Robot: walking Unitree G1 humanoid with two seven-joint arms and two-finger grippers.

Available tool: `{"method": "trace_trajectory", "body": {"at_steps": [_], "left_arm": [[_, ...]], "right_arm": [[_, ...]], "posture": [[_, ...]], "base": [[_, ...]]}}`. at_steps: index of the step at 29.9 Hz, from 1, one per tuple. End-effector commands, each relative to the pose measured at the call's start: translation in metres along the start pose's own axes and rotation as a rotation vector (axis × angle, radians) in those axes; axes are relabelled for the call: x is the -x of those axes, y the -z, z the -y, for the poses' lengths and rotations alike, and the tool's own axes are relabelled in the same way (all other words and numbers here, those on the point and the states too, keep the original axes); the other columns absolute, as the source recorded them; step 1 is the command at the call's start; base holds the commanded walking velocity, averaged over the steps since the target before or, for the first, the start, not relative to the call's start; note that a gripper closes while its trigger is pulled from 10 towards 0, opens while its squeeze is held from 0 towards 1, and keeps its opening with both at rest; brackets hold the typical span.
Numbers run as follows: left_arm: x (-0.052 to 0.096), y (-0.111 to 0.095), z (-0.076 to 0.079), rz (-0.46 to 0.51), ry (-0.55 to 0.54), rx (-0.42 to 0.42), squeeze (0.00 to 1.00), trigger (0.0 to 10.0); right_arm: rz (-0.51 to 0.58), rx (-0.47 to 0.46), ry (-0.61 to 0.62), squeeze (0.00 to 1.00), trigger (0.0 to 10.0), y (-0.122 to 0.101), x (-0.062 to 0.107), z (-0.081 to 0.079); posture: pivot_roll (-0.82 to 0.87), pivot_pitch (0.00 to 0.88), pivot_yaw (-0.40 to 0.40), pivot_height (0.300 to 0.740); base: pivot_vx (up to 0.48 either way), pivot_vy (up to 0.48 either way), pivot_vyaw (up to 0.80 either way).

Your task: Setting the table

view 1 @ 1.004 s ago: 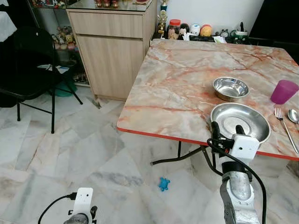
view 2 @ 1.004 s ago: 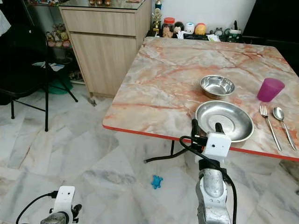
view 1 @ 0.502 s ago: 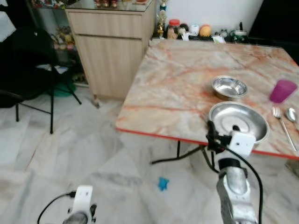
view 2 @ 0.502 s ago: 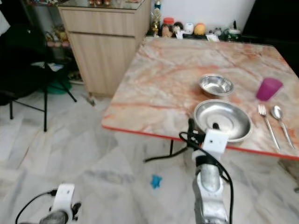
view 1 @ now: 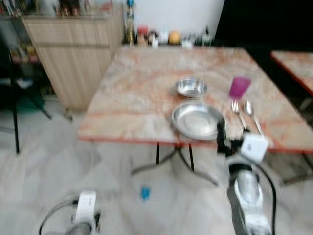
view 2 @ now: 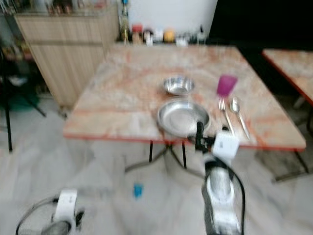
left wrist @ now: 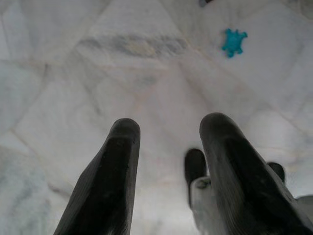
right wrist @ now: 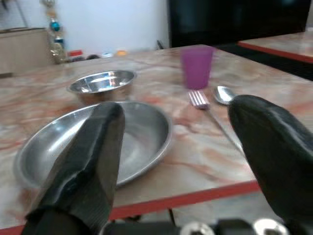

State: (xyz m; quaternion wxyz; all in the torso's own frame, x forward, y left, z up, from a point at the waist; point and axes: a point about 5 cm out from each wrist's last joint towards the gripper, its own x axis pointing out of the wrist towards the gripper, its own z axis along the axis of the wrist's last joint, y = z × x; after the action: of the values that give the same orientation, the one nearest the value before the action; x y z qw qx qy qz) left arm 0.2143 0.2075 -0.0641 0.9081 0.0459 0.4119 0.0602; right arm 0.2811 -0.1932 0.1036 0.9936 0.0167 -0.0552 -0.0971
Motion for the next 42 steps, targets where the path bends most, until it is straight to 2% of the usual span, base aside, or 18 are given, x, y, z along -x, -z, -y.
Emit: {"method": "trace_trajectory", "body": {"at_steps": [1,9,13,16,30,42], "left_arm": [[0.0000,-0.0010,-0.0062,0.007,-0.018,0.019,0.00,10.0],[0.0000,-0.0006,-0.0073,0.002,-0.028,0.030,0.00,10.0],[0.0000,-0.0007,-0.0075,0.002,-0.028,0.031,0.00,10.0],[-0.0001,-0.0010,-0.0071,0.003,-0.025,0.029,0.00,10.0],[-0.0003,-0.0018,-0.0058,0.004,-0.021,0.027,0.00,10.0],[-0.0001,-0.0007,-0.0041,0.002,-0.015,0.028,0.00,10.0]], "right_arm": [[0.011,-0.013,-0.017,0.00,10.0,-0.0047,-0.0028,-0.0061],[0.035,0.014,-0.060,0.00,10.0,-0.0095,-0.0027,-0.0108],[0.038,0.014,-0.069,0.00,10.0,-0.0105,-0.0023,-0.0115],[0.032,-0.016,-0.055,0.00,10.0,-0.0098,-0.0024,-0.0105],[0.030,-0.025,-0.052,0.00,10.0,-0.0097,-0.0024,-0.0121],[0.031,-0.022,-0.041,0.00,10.0,-0.0107,-0.0039,-0.0105]], "posture": [[0.01,0.000,-0.040,0.740],[0.01,0.000,-0.040,0.740],[0.01,0.000,-0.039,0.740],[0.01,0.000,-0.039,0.740],[0.01,0.000,-0.037,0.740],[0.01,0.000,-0.040,0.740]], "base": [[0.000,0.000,0.00],[0.000,0.000,0.00],[0.247,0.000,0.73],[0.263,0.000,0.00],[0.294,0.000,0.00],[0.000,0.000,0.00]]}}
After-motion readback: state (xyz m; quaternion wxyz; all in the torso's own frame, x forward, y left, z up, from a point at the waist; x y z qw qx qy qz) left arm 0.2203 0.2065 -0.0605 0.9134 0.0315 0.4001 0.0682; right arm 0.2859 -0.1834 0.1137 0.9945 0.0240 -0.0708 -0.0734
